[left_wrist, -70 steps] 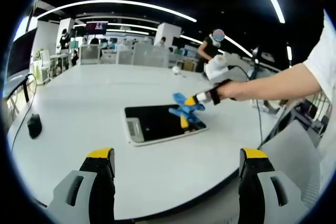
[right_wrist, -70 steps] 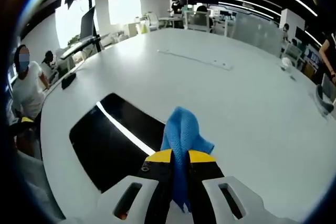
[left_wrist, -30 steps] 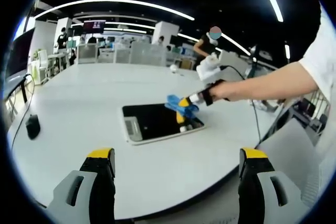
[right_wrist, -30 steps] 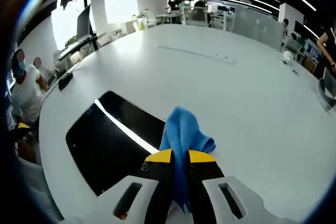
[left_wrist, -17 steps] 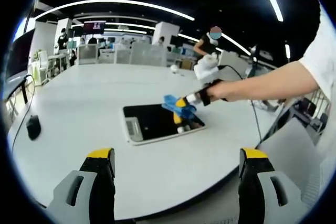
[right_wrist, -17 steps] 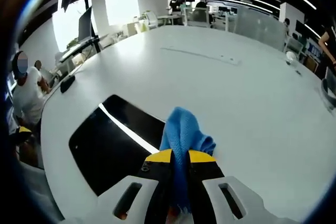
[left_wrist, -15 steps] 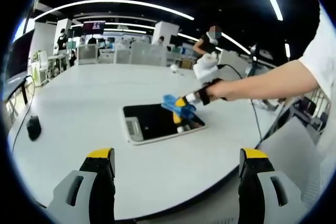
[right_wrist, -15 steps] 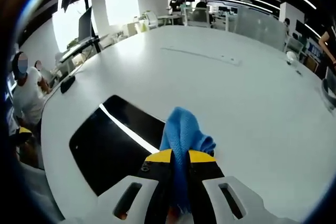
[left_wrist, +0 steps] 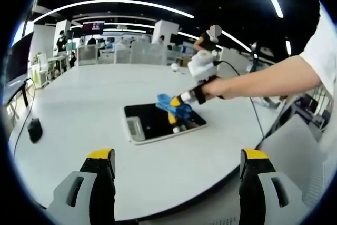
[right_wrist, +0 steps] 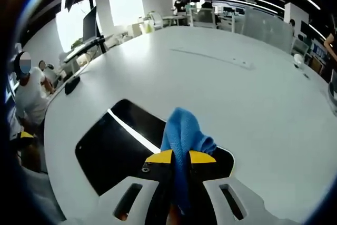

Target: Wipe the mirror surface with the cleaning cloth until all visible marks leave the cleaned area.

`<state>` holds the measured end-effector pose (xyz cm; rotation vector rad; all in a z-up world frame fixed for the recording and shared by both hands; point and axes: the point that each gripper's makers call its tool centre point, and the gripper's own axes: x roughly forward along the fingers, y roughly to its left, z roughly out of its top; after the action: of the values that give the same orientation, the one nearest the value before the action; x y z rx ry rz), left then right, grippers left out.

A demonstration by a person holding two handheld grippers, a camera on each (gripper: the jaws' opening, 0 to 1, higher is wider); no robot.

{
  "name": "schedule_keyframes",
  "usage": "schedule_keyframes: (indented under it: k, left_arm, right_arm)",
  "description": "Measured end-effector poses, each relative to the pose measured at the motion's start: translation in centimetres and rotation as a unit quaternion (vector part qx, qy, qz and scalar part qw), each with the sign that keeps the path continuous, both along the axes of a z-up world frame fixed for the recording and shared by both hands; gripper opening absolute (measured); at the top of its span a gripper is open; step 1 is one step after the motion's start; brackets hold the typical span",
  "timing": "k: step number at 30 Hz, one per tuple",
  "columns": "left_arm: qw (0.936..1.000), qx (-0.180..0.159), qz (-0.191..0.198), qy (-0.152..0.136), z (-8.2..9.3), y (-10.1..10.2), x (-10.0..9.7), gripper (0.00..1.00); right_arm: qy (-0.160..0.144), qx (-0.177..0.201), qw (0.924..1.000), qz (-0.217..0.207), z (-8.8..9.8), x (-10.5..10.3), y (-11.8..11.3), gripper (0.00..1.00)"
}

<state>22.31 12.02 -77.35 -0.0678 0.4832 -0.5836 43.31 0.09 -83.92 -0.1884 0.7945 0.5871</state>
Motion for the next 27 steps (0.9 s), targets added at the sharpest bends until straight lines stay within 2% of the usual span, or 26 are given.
schedule_keyframes:
  k: [12,20,27]
  left_arm:
    - [1.0,-0.002,-0.004,0.0,0.1,-0.1,0.0,0.99]
    - [1.0,-0.002,-0.01,0.0,0.1,-0.2,-0.1,0.99]
    - [0.9999,-0.002,-0.013,0.0,0.1,-0.3,-0.1,0.99]
  right_arm:
    - [0.003,0.006,0.9999,0.008,0.0,0.0,1.7,0.04]
    - [0.006,0.01,0.9998,0.014,-1.7,2.1,2.4,0.04]
    - [0.006,0.015,0.9997,0.019,-2.0,2.4,3.7,0.04]
